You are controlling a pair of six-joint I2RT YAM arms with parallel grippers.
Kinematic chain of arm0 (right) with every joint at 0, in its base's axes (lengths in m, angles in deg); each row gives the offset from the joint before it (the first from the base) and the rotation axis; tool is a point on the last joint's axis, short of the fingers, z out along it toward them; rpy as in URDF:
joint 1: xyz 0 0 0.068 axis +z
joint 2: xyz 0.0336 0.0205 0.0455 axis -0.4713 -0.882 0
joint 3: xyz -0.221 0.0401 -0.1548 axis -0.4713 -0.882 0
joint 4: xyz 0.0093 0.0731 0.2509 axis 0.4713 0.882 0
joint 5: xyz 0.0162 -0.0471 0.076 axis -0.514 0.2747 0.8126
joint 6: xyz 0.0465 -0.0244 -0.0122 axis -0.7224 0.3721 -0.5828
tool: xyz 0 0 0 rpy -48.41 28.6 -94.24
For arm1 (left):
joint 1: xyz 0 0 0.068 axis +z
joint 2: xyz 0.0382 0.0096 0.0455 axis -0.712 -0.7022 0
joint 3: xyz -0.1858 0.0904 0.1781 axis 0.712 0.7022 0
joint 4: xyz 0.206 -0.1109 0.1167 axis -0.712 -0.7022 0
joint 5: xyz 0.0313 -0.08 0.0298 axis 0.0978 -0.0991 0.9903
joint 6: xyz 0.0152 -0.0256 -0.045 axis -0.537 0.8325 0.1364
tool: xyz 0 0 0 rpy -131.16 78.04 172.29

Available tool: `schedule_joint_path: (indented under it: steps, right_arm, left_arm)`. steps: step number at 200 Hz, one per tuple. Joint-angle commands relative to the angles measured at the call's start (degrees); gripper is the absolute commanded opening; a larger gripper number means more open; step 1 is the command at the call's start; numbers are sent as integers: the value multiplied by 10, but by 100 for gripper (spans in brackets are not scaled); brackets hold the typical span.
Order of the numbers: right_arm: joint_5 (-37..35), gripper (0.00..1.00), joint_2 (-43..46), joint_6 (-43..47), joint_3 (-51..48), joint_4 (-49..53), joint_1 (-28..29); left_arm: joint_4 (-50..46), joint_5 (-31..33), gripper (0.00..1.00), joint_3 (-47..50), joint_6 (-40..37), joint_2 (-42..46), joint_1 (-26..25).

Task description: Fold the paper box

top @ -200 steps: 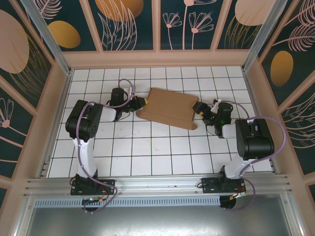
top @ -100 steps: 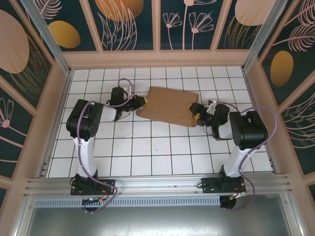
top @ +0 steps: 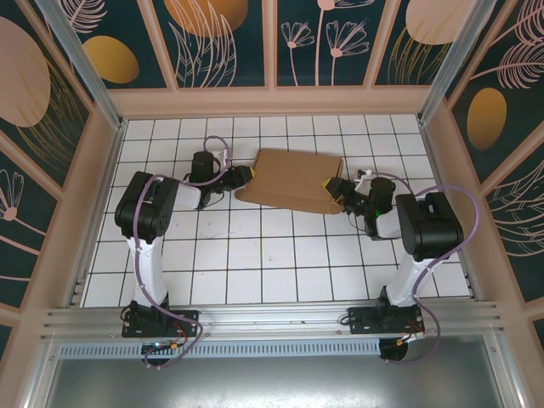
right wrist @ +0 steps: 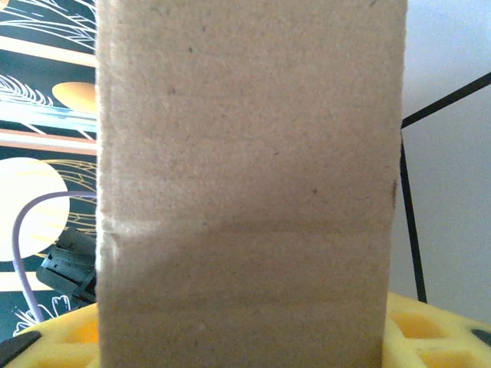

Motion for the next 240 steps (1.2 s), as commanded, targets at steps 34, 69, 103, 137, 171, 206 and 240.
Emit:
schedule_joint_path:
  steps: [34, 69, 103, 137, 171, 206, 240]
  right_arm:
    - [-1, 45, 39, 28, 31, 37, 3]
    - [0, 45, 75, 38, 41, 71, -6]
    - [0, 45, 123, 63, 61, 131, -11]
    - [-1, 45, 179, 74, 69, 164, -22]
    - [8, 45, 215, 79, 72, 182, -39]
    - [27, 45, 240, 52, 64, 165, -53]
    - [51, 45, 260, 23, 58, 149, -69]
  left_arm:
    - [39, 101, 99, 97, -82, 109, -10]
    - [70, 218, 99, 154, -223, 217, -65]
    - [97, 376, 99, 190, -358, 326, -140]
    - [47, 478, 99, 164, -498, 380, -191]
    - [169, 539, 99, 220, -658, 383, -192]
    - [222, 470, 99, 246, -821, 376, -191]
    - [294, 367, 97, 293, -968, 359, -203]
